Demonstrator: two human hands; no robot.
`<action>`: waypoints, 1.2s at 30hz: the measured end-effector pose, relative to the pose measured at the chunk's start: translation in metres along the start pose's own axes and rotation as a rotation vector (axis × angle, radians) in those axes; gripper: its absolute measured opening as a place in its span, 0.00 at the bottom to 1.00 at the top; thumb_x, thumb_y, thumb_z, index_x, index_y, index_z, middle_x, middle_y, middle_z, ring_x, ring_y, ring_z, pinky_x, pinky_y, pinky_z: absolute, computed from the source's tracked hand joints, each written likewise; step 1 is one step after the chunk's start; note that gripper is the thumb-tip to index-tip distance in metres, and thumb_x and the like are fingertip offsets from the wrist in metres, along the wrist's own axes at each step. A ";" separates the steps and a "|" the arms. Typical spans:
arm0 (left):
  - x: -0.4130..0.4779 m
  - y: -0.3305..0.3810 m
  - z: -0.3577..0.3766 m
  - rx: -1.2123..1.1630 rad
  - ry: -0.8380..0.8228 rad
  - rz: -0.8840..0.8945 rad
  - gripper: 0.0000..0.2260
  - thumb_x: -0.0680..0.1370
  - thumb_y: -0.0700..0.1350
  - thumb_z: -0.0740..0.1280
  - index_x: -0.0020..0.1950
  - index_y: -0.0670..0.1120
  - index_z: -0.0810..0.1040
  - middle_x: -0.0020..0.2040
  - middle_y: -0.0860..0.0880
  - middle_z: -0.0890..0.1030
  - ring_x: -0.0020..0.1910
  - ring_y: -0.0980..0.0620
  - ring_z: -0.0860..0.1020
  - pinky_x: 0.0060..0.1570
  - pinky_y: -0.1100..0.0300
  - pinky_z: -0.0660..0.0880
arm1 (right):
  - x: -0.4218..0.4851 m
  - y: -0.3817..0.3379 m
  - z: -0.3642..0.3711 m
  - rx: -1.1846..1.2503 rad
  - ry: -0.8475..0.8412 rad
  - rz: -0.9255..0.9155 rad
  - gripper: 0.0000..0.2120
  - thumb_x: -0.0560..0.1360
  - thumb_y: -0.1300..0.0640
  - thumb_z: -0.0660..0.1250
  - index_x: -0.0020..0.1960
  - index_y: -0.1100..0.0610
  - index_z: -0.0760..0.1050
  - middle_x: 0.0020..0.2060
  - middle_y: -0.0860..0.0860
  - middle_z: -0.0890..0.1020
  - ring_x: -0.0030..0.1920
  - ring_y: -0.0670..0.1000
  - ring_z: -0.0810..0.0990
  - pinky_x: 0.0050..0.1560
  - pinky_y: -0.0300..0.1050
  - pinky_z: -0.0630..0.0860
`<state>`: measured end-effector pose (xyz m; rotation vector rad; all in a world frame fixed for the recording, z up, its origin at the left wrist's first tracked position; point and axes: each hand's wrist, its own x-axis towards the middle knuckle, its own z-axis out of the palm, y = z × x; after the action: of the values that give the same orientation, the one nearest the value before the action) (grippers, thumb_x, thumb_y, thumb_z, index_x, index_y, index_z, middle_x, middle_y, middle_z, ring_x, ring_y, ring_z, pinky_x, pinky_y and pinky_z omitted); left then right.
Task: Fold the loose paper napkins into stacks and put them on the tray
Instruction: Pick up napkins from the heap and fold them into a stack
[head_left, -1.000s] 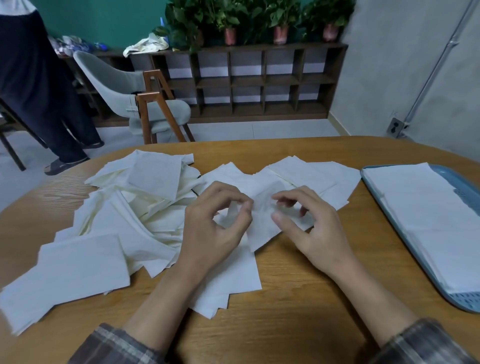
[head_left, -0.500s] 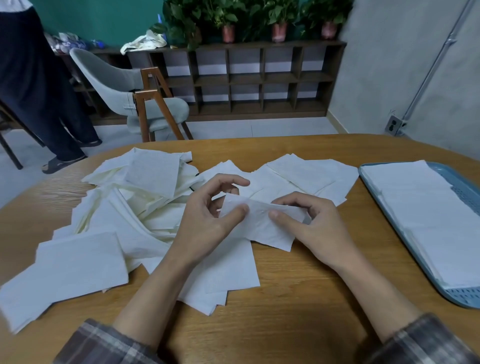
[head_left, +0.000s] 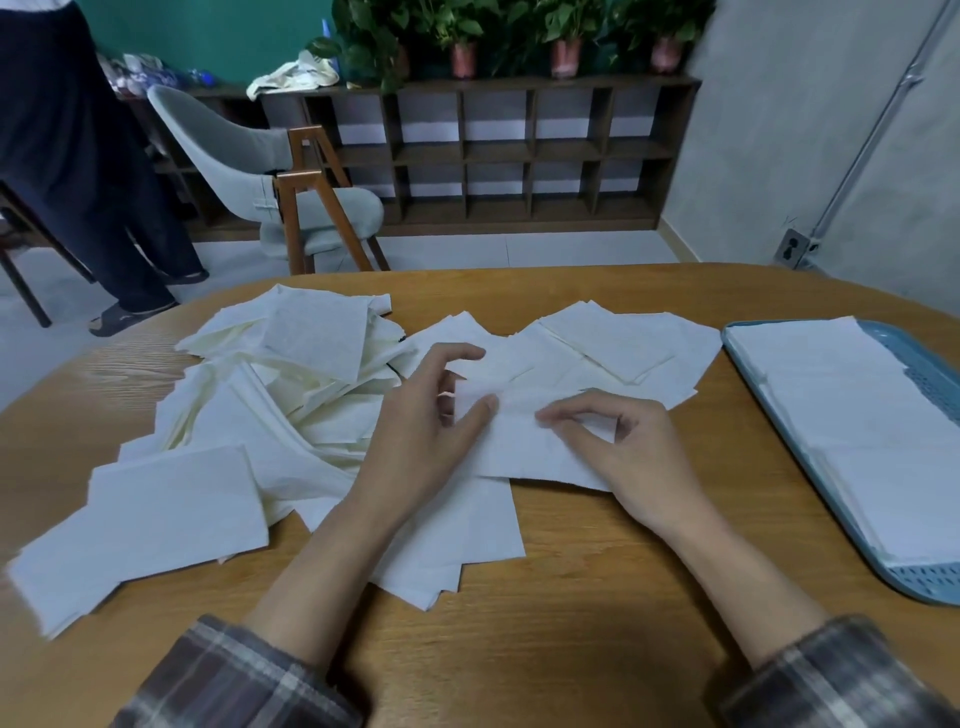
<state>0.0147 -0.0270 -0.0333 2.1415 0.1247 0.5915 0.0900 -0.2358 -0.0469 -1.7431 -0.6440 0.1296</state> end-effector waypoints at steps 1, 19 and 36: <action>-0.001 -0.005 -0.001 0.090 -0.078 0.023 0.20 0.79 0.43 0.74 0.68 0.54 0.74 0.42 0.59 0.77 0.44 0.60 0.77 0.46 0.70 0.73 | -0.001 0.002 0.000 -0.043 0.037 0.015 0.11 0.80 0.66 0.71 0.50 0.52 0.88 0.49 0.40 0.88 0.58 0.38 0.82 0.60 0.28 0.71; 0.001 -0.015 -0.001 0.173 -0.362 0.160 0.04 0.80 0.44 0.74 0.50 0.53 0.86 0.49 0.57 0.83 0.51 0.58 0.82 0.52 0.62 0.75 | 0.005 0.009 -0.011 -0.150 0.224 0.058 0.11 0.80 0.64 0.70 0.51 0.50 0.88 0.52 0.38 0.87 0.58 0.30 0.78 0.57 0.21 0.66; -0.004 0.003 0.010 -0.345 -0.035 -0.069 0.03 0.79 0.41 0.75 0.52 0.47 0.83 0.46 0.56 0.85 0.45 0.54 0.82 0.48 0.65 0.76 | 0.001 -0.002 -0.004 0.278 -0.021 0.144 0.13 0.73 0.53 0.76 0.54 0.58 0.87 0.51 0.51 0.89 0.54 0.51 0.87 0.48 0.39 0.80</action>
<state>0.0157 -0.0373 -0.0374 1.8052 0.0705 0.4954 0.0919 -0.2385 -0.0435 -1.5187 -0.4896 0.3228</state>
